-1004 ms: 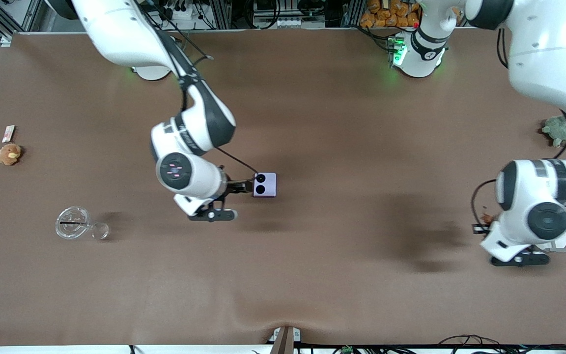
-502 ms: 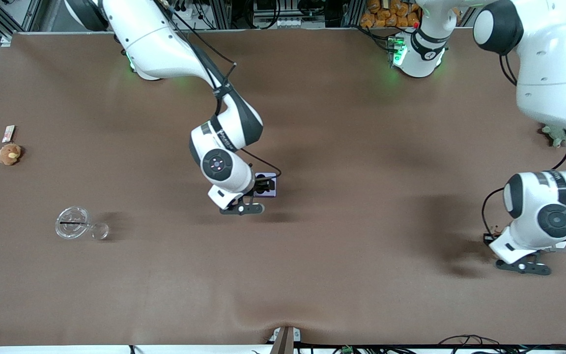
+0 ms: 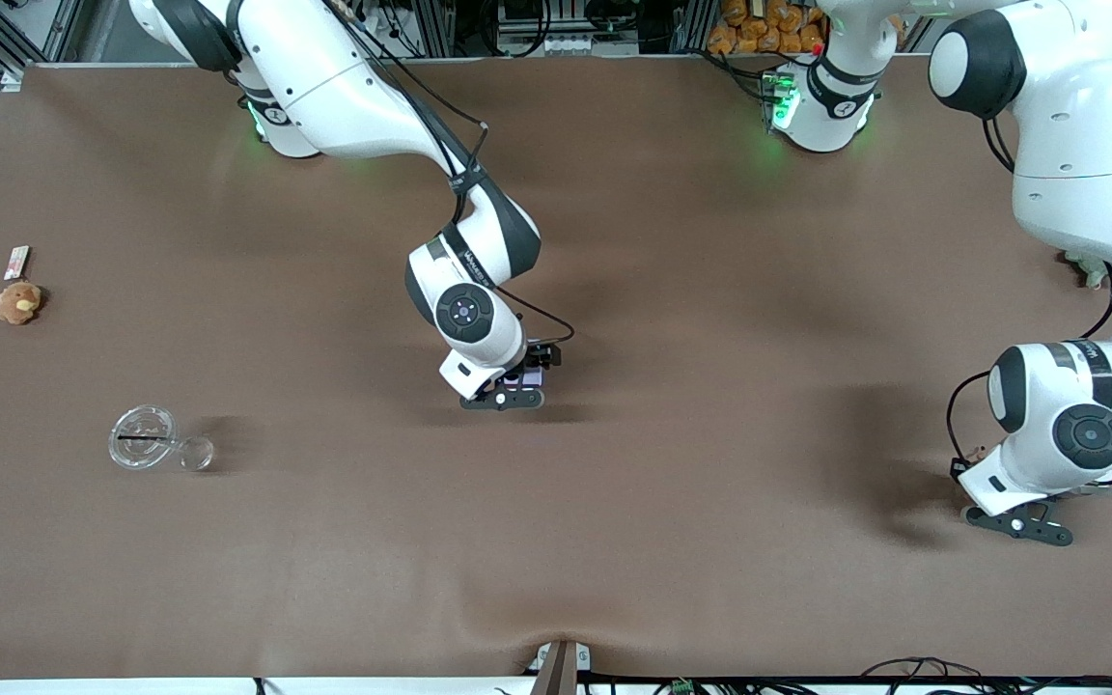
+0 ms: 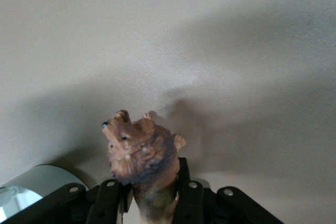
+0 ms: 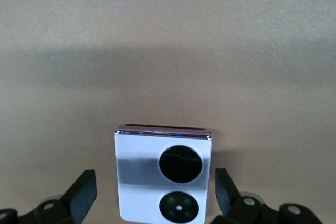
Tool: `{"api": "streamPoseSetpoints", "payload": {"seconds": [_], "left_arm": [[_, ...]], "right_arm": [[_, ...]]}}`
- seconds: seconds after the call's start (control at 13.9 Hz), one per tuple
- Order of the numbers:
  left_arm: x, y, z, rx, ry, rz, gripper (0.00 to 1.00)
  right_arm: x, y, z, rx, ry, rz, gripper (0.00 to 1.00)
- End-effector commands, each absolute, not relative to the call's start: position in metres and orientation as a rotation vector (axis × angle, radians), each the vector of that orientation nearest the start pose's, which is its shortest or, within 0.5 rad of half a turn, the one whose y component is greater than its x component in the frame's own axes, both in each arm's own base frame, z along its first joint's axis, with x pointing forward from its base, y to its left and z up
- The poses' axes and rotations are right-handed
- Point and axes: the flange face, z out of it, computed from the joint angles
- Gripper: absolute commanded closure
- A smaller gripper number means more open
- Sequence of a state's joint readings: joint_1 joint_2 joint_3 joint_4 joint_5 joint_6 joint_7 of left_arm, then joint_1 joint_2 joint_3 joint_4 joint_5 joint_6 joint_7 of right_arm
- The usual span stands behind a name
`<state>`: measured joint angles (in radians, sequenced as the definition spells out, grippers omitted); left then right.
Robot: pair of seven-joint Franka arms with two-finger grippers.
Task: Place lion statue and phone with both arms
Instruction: 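Set the lion by the lamp base while the right gripper grasps the phone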
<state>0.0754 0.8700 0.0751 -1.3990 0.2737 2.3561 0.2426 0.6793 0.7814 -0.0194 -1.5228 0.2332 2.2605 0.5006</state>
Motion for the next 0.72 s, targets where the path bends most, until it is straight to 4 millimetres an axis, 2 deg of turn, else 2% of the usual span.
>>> {"api": "streamPoseSetpoints", "payload": {"seconds": [0.0,0.22,0.36,0.43,0.5,0.57,0.65], "left_arm": [[0.738,0.107,0.195,-2.817,0.465,-0.074,1.00],[0.738,0.107,0.193,-2.818,0.469,-0.072,1.00],[0.738,0.107,0.194,-2.819,0.465,-0.075,0.92],[0.738,0.106,0.193,-2.821,0.465,-0.076,0.81],[0.738,0.106,0.195,-2.823,0.465,-0.079,0.45],[0.738,0.106,0.193,-2.824,0.464,-0.074,0.00],[0.737,0.106,0.190,-2.825,0.467,-0.070,0.00]], "right_arm": [[0.549,0.439,0.190,-3.034,-0.002,0.173,0.00],[0.546,0.440,0.182,-3.039,0.008,0.170,0.00],[0.543,0.438,0.176,-3.038,0.020,0.161,0.00],[0.543,0.438,0.175,-3.036,0.050,0.152,0.00],[0.542,0.440,0.175,-3.035,0.072,0.146,0.00],[0.540,0.442,0.175,-3.036,0.070,0.148,0.00],[0.540,0.441,0.173,-3.047,0.054,0.141,0.00]]}}
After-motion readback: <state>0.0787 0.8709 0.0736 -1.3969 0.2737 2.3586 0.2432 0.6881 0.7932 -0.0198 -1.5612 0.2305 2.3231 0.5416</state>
